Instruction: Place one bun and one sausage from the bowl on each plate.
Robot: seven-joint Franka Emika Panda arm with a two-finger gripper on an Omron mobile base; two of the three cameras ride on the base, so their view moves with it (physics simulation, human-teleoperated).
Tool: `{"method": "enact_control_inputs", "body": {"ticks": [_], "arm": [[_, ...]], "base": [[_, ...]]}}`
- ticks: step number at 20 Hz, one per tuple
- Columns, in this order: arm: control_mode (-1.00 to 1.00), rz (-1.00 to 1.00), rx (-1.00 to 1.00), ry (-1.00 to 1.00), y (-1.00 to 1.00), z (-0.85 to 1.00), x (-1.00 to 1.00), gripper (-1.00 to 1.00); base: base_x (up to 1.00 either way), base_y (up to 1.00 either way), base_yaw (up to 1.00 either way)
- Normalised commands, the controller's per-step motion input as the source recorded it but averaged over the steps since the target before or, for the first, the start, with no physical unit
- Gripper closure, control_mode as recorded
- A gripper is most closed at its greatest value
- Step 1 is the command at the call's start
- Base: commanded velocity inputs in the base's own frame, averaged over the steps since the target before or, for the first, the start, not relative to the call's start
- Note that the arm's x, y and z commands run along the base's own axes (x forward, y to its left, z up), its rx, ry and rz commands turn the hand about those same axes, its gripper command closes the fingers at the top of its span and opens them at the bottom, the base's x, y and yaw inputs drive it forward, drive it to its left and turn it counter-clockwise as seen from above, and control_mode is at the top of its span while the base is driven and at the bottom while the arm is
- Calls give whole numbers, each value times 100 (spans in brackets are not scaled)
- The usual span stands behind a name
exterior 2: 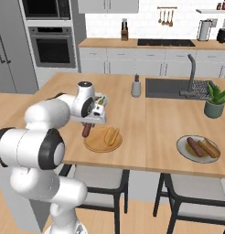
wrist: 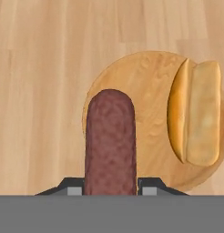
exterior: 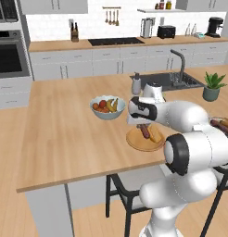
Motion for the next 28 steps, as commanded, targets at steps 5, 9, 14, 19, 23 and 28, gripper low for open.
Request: {"method": "enact_control_inputs", "body": {"ticks": [5, 9, 14, 19, 23, 28], "arm": [[-100, 0, 1, 11, 0, -38, 55, 100], [-100, 0, 2, 10, -2, -24, 42, 100], [-100, 0, 1, 6, -2, -39, 10, 100], [-100, 0, 0, 1, 0, -61, 0, 100], [-100, 0, 0, 0, -1, -20, 7, -100], [-100, 0, 0, 0, 0, 0, 13, -100]], "base": [[0, 0, 0], [0, 0, 0], [0, 0, 0], [0, 0, 0], [0, 0, 0], [0, 0, 0]]}}
